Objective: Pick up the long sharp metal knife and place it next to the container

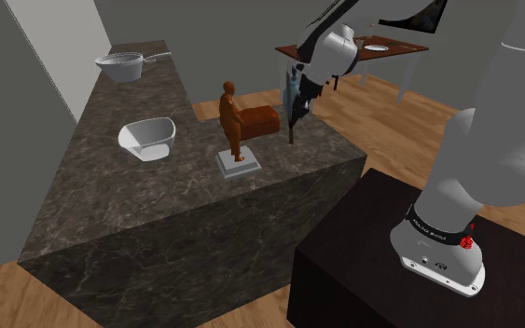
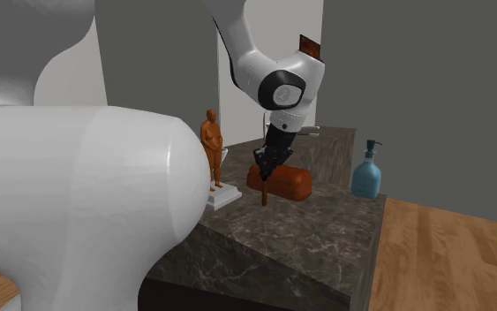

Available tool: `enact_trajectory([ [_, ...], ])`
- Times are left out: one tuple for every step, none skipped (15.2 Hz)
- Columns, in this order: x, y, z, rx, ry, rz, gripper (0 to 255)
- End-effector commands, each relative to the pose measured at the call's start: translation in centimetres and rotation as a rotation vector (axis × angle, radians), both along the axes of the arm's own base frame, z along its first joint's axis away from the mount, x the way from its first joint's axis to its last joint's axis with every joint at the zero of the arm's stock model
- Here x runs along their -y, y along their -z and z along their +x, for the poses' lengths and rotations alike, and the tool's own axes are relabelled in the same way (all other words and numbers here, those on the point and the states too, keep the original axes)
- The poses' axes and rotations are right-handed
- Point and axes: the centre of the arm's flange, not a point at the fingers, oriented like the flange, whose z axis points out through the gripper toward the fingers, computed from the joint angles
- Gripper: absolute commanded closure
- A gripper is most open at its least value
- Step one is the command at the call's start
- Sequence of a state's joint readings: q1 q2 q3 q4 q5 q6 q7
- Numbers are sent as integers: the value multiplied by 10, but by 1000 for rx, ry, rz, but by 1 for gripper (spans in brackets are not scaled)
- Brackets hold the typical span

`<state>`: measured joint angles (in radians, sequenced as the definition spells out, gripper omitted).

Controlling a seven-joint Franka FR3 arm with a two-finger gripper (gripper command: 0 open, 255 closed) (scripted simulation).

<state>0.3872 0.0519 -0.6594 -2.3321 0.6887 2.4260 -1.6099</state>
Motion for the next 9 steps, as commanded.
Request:
enact_trajectory([
  [1,-10,0,-1,0,0,255],
  [1,-15,0,-1,0,0,255],
  [1,-20,0,-1,0,0,255],
  [1,-26,0,-1,0,0,255],
  [1,-31,0,-1,0,0,255],
  [1,-36,0,-1,0,0,255],
  [1,-41,0,-1,0,0,255],
  [1,-47,0,-1,0,0,255],
  [1,-52,0,-1,0,0,255],
])
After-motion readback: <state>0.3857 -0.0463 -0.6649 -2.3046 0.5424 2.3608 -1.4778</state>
